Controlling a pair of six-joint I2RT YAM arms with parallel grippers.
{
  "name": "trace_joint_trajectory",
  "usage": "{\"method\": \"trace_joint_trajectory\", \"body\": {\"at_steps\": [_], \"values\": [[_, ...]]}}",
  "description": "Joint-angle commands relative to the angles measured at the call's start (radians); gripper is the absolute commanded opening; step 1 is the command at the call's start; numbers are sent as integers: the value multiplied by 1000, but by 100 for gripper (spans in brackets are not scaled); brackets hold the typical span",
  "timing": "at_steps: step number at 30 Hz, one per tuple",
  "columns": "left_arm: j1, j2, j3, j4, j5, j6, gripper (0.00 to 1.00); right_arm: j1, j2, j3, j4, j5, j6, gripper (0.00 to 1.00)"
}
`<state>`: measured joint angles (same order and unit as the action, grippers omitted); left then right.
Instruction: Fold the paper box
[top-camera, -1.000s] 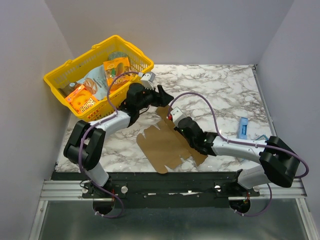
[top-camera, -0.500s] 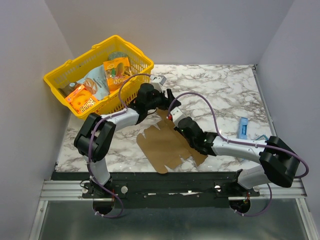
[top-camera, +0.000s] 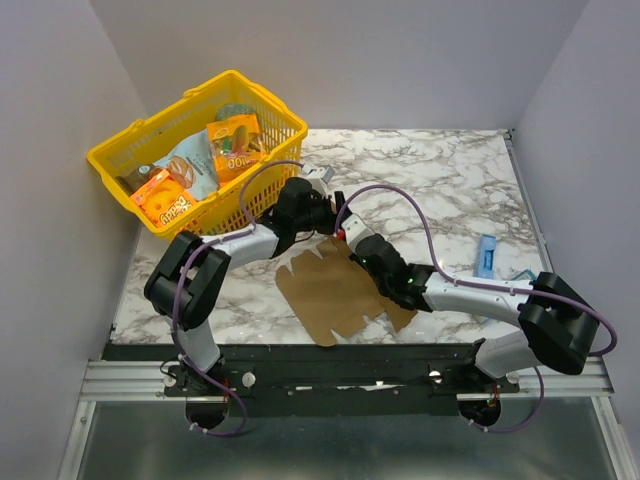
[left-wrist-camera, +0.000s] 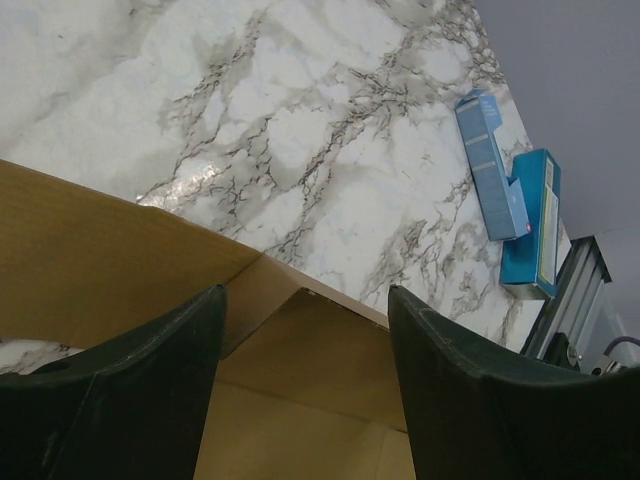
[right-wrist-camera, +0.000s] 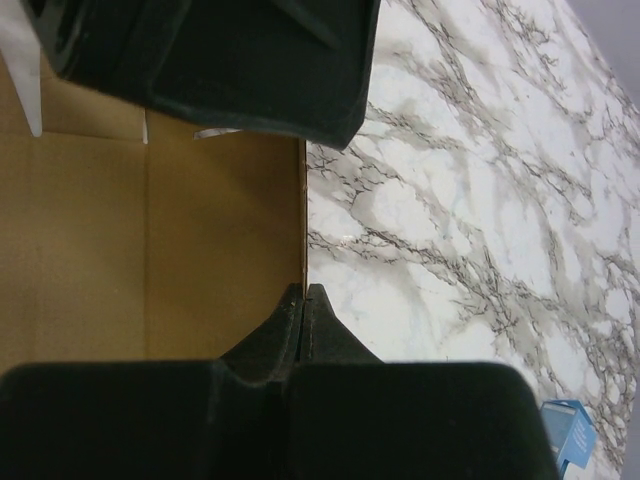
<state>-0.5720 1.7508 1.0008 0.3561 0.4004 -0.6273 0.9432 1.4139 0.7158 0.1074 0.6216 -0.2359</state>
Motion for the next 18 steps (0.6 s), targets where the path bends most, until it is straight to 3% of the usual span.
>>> {"method": "trace_joint_trajectory", "body": {"at_steps": [1,18], "values": [[-17,-30,-39,24,0,-61,73,5,11,22,-5,29,6,1],[-16,27,-2,11,-46,-111,57,6,-15,-6,38,21,-31,1]]}}
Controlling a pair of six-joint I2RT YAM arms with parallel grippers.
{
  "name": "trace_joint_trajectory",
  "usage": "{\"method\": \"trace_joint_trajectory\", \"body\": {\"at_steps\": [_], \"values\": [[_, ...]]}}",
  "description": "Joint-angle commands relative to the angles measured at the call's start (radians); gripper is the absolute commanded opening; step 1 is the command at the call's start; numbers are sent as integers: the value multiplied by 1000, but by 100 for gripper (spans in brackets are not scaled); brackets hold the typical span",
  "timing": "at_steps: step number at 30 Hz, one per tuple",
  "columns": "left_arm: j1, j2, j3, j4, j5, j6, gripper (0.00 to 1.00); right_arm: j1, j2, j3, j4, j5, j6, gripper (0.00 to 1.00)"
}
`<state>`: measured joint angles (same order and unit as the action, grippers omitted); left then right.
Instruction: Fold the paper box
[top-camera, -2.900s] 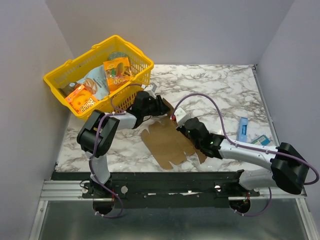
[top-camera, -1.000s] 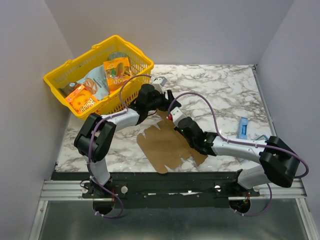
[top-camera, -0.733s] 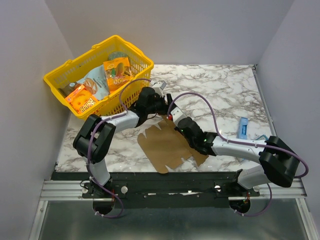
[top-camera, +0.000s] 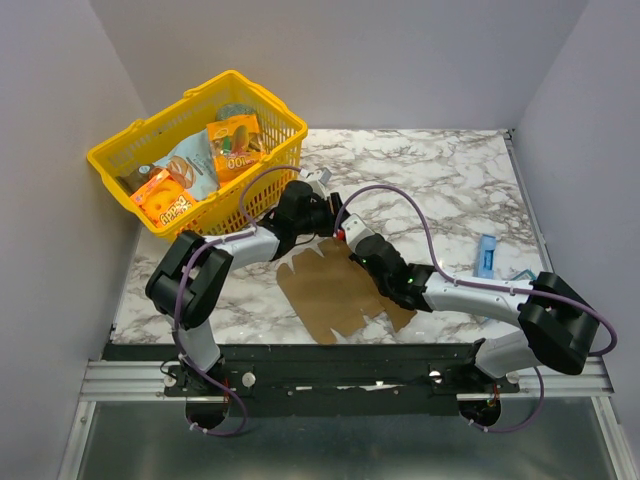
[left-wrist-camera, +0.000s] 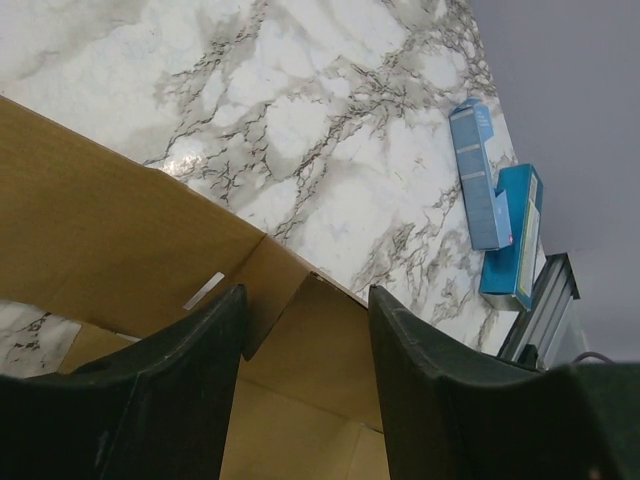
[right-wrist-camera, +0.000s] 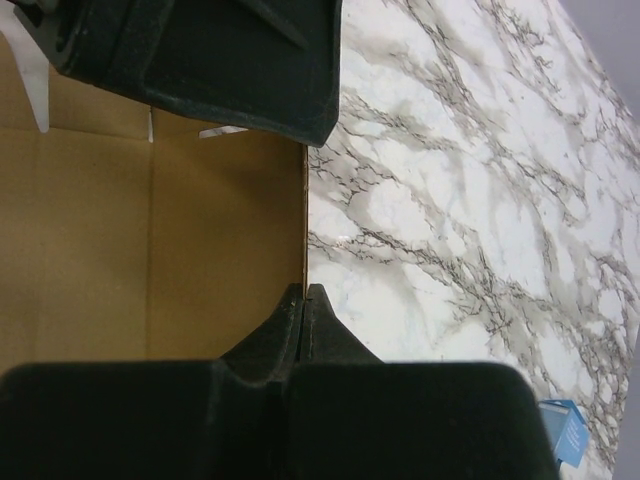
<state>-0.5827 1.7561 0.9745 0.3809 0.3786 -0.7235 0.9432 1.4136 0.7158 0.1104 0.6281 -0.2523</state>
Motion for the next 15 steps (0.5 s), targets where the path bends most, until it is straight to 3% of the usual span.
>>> {"method": "trace_joint_trajectory", "body": {"at_steps": [1,5,9,15], "values": [[-6,23,21,-16,-27,-14,56,6,-18,-7,38,10,-16,1],[-6,28,15,-13,-30,-13,52,6,-22,-7,37,-1,-13,12],[-6,28,3,-4,-33,-19,48,6,-36,-9,31,-22,1,35],[-6,26,-14,12,-33,-24,38,6,-79,-12,18,-67,31,58]]}}
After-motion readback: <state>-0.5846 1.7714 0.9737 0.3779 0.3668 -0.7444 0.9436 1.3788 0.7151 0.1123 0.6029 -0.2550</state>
